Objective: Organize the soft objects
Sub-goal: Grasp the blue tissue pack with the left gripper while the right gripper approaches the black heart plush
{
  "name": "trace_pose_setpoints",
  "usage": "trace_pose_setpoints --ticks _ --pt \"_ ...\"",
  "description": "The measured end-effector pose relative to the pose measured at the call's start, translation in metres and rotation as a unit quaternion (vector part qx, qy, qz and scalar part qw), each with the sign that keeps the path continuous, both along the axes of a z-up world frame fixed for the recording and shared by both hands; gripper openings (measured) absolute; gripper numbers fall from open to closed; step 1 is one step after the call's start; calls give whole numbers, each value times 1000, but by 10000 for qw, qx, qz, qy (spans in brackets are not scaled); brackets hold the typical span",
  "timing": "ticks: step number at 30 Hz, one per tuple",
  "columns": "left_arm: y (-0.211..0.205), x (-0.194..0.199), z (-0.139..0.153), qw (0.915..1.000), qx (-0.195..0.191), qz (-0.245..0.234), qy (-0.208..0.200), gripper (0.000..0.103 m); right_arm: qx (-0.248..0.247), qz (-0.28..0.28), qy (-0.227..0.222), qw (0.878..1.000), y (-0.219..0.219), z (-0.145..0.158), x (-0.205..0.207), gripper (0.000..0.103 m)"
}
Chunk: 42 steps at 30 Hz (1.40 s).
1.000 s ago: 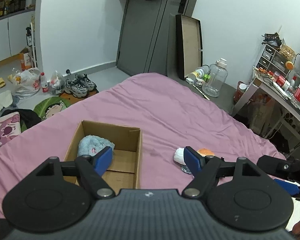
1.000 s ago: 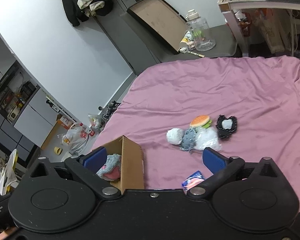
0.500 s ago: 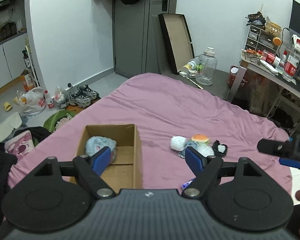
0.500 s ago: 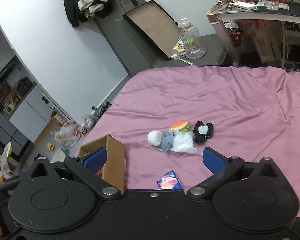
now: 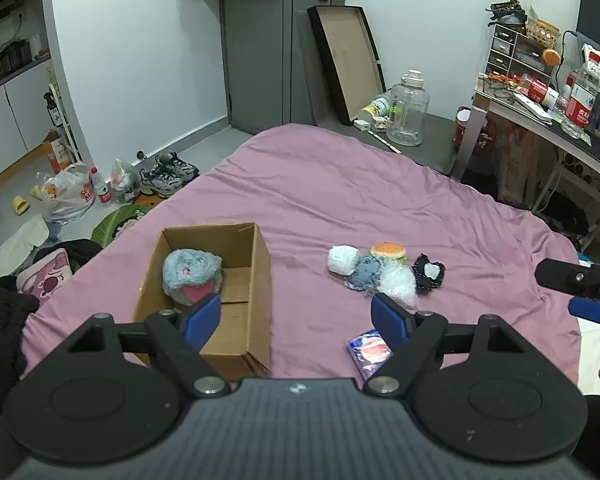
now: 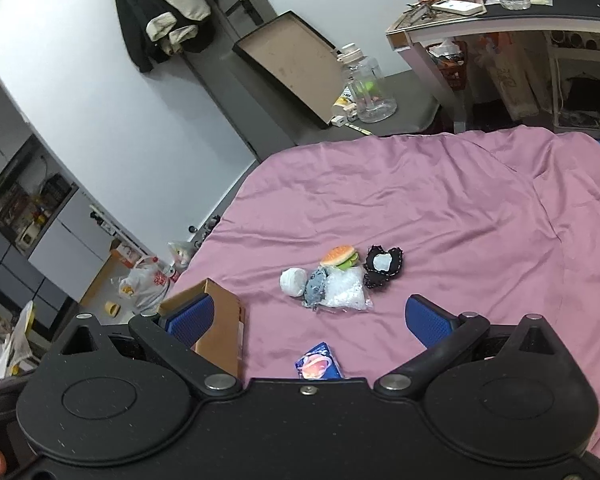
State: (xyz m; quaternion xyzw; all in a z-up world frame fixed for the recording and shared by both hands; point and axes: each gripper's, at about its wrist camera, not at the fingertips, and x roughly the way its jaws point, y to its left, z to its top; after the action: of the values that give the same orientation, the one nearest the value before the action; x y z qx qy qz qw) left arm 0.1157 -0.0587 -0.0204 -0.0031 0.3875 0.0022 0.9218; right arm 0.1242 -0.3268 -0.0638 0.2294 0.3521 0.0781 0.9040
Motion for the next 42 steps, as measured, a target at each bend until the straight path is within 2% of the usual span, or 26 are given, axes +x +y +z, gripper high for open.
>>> trace_pose_setpoints --ticks 9,22,35,42 --pt "-23 1 -9 10000 54 43 56 81 -282 40 75 9996 -6 -5 1 103" --pt "-59 11 -43 9994 -8 6 353 81 -912 -34 208 9956 -17 -20 7 103" --pt "-86 19 -78 9982 -112 156 561 81 -865 84 458 9952 -26 -41 25 103" --pt "-93 24 -100 9966 -188 414 688 81 -771 129 588 9952 -32 -55 36 103"
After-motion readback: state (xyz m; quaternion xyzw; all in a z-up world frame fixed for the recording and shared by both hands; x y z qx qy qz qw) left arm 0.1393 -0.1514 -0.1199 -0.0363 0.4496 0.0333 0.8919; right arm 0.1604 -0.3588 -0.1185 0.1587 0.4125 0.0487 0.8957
